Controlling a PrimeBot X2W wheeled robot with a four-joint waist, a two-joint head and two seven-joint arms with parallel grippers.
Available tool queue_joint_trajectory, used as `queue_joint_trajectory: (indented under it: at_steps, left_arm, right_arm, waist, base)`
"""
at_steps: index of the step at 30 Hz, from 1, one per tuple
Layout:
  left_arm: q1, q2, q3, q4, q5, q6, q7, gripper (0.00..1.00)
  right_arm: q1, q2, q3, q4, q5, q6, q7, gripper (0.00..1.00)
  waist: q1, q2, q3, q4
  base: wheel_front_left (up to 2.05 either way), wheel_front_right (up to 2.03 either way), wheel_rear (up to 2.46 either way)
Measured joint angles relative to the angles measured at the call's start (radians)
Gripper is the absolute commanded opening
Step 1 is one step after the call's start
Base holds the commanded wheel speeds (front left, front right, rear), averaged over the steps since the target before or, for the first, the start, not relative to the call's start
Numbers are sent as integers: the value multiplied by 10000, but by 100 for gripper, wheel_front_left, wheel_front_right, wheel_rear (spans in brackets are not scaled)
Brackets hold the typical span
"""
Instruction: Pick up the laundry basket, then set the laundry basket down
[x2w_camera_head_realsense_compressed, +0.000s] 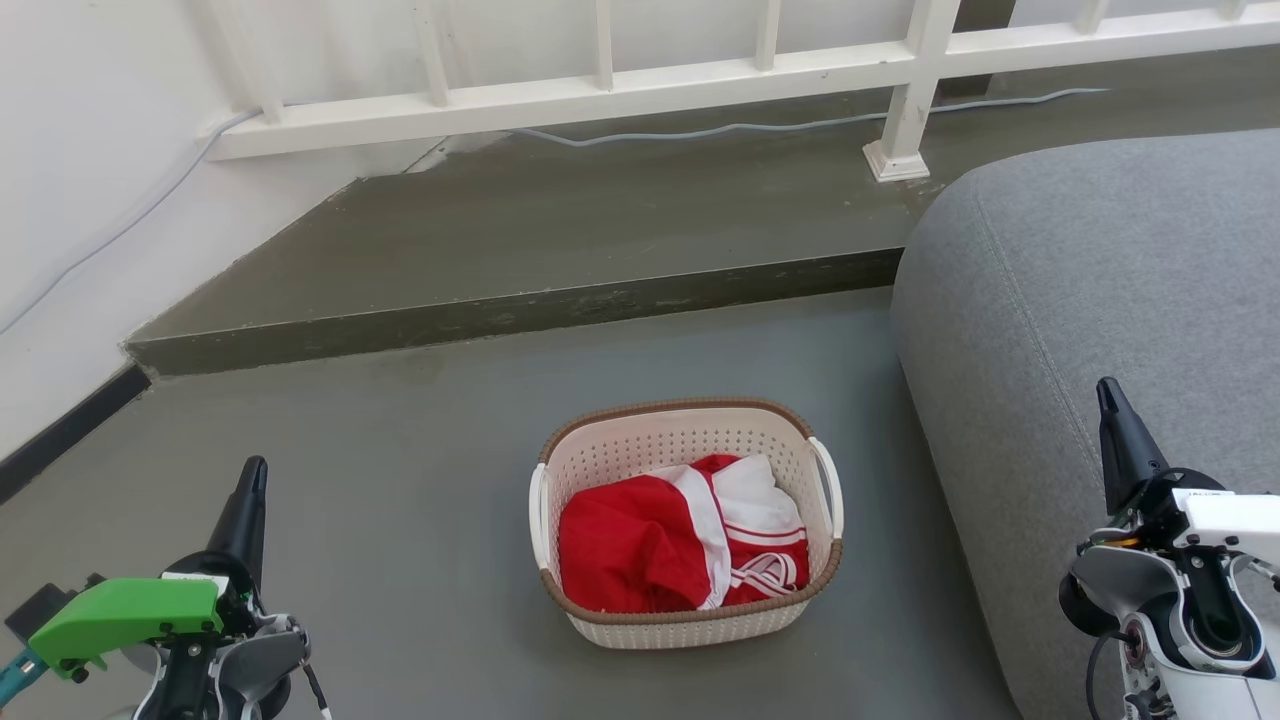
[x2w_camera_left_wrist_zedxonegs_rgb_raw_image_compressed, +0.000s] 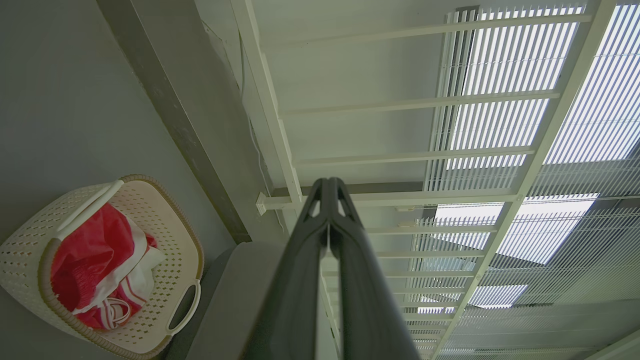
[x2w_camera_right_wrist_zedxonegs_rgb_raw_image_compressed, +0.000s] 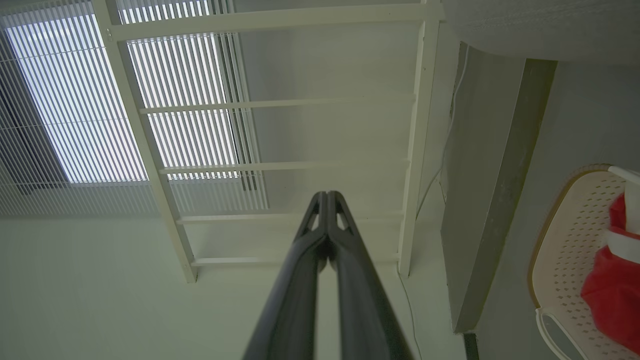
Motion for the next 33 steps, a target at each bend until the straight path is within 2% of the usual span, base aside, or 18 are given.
queue_joint_trajectory:
  at_steps: [33]
  left_arm:
    - [0,-2,4,0,0,0,0,0]
  right_arm:
    - [0,4,-4,0,0,-2,2,0]
  waist:
    - [0,0,0,0]
  base:
    - [0,0,0]
